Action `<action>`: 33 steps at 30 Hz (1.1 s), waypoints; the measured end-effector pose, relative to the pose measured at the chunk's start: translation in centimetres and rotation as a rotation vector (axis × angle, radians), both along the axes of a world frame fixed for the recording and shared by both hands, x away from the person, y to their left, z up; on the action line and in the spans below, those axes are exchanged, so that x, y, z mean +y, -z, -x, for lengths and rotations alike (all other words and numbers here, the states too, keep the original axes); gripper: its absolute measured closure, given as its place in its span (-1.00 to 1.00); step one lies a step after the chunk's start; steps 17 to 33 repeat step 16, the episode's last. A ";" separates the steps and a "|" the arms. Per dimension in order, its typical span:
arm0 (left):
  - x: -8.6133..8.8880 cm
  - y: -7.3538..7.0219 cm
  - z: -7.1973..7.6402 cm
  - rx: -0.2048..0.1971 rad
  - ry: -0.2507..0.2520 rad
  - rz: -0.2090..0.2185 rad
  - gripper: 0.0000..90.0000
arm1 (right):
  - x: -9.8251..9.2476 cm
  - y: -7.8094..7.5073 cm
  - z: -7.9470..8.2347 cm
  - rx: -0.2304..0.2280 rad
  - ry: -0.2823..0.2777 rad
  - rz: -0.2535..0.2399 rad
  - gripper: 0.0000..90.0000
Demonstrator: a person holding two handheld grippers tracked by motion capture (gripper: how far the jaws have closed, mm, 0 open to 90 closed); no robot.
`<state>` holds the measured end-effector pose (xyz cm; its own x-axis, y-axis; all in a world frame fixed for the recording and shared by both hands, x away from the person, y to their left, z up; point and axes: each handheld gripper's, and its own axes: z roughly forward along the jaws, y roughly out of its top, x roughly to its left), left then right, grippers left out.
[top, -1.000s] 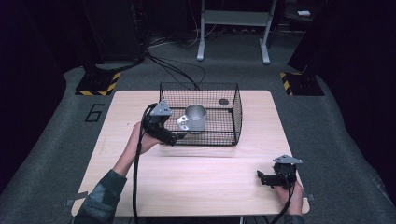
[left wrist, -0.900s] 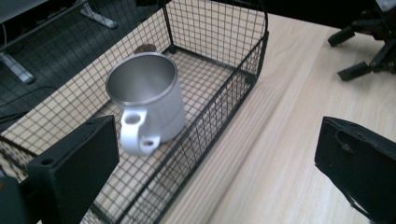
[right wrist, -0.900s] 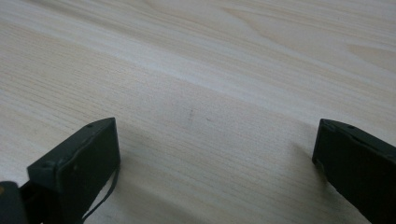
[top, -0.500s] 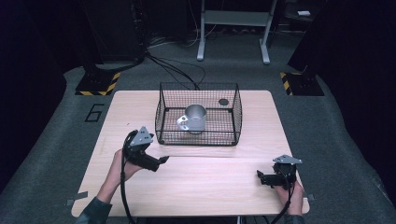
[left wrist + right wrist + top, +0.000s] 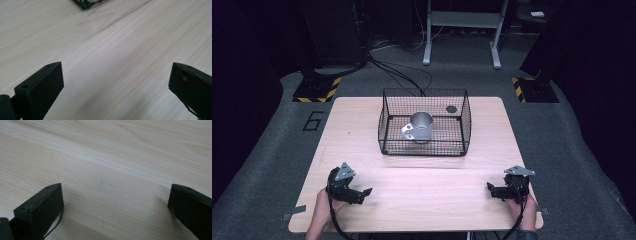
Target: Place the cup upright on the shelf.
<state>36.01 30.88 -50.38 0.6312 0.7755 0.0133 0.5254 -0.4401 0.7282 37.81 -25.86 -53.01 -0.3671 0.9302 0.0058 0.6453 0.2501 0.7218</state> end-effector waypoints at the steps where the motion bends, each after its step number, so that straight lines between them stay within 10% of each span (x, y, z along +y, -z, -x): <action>1: 0.3 0.4 0.1 0.002 -0.010 0.008 -1.00 | 0.0 0.0 0.0 -0.001 -0.001 0.001 -1.00; 9: 0.5 2.6 -0.1 0.030 -0.056 -0.021 -1.00 | 0.0 0.0 0.0 0.000 -0.002 0.000 -1.00; 33: 0.6 2.7 -0.3 0.015 -0.058 -0.011 -1.00 | -0.1 0.0 0.0 -0.001 -0.005 0.003 -1.00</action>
